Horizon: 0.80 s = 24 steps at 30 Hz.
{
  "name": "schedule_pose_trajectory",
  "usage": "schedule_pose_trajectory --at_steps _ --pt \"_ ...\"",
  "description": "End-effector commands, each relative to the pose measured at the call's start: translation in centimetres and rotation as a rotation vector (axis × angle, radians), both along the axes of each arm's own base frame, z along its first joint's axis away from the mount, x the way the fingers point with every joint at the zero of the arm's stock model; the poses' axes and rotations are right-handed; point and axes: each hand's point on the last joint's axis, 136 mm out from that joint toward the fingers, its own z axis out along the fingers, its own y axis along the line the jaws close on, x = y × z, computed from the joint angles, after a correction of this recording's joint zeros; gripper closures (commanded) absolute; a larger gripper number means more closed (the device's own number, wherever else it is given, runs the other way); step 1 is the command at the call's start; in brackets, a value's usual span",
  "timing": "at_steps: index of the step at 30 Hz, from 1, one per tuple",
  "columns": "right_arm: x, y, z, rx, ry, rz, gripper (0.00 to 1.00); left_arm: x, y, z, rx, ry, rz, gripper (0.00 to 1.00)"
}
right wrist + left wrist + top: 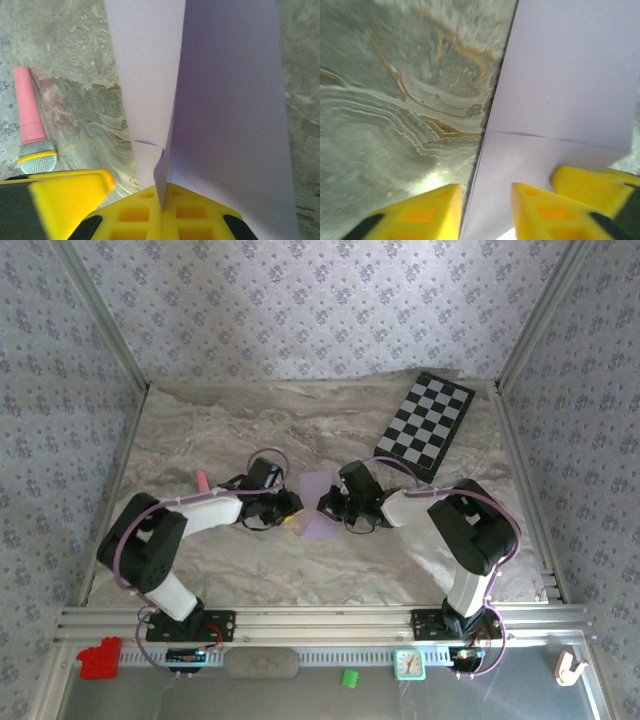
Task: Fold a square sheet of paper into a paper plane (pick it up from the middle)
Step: Pick up the paper from the center of the table, then turn over the paper at the center of the table.
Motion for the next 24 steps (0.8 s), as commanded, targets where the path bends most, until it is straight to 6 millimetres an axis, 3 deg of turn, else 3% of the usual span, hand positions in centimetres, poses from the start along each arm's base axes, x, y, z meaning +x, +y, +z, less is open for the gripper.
schedule_pose_trajectory --at_steps 1,6,11,18,24 --pt "1.3 -0.2 4.3 0.075 -0.151 0.034 0.97 0.7 1.6 3.6 -0.040 -0.091 0.053 0.54" --pt "1.7 0.3 9.7 0.256 -0.212 0.096 0.97 0.4 1.8 8.3 -0.209 -0.194 0.075 0.21" --pt "1.5 0.9 14.3 0.383 -0.250 0.149 0.97 -0.3 0.6 12.2 -0.385 -0.274 0.049 0.04" --pt "0.6 1.7 18.3 0.512 -0.261 0.219 0.96 -1.5 -1.4 14.8 -0.516 -0.318 -0.015 0.01" --pt "0.2 2.3 19.9 0.591 -0.253 0.237 0.95 -1.9 -2.4 16.2 -0.549 -0.375 -0.048 0.07"
